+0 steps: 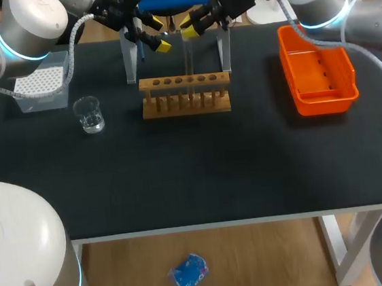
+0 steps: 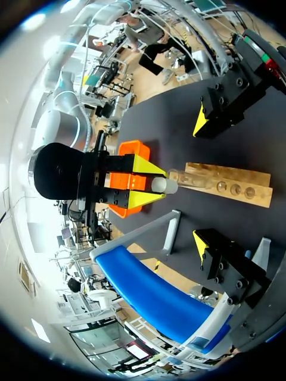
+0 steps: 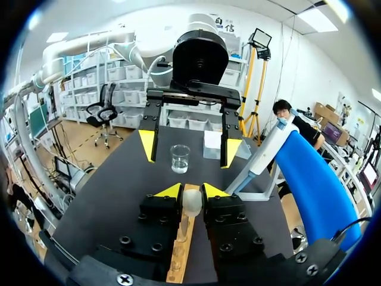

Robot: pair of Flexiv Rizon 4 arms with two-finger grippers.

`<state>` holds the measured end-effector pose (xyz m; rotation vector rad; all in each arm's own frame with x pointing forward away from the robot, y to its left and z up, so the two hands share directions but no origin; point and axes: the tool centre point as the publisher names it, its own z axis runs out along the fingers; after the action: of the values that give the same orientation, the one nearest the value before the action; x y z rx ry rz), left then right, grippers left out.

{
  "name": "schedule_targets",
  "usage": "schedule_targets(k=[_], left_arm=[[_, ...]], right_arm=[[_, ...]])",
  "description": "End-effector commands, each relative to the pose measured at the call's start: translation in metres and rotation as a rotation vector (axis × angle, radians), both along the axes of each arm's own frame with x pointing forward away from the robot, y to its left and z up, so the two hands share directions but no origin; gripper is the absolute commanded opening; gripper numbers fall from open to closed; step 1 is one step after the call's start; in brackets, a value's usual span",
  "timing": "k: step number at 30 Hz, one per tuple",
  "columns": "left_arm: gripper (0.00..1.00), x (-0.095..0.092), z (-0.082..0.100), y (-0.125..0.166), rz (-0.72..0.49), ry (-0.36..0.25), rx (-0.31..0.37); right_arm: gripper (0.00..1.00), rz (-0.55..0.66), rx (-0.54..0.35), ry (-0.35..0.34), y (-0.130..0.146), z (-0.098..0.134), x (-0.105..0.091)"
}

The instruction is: Invert the test tube, pick up the pipette, mount the tip to pipette, aspirate from beaker and dispense into the tube, eject the tip, return the pipette, and cap with the stopper.

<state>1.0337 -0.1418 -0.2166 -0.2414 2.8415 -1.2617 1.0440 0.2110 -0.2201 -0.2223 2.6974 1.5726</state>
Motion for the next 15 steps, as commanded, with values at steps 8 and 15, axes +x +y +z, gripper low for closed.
schedule_targets(k=[8, 15], left_arm=[[1.00, 0.0007, 0.0010, 0.0004, -0.002, 0.003, 0.003], [1.00, 0.0007, 0.0010, 0.0004, -0.002, 0.003, 0.003]], right_arm=[[0.00, 0.013, 0.006, 0.000, -0.0005, 0.0048, 0.0032], [0.00, 0.019, 0.011, 0.008, 0.0008, 0.0054, 0.0006]])
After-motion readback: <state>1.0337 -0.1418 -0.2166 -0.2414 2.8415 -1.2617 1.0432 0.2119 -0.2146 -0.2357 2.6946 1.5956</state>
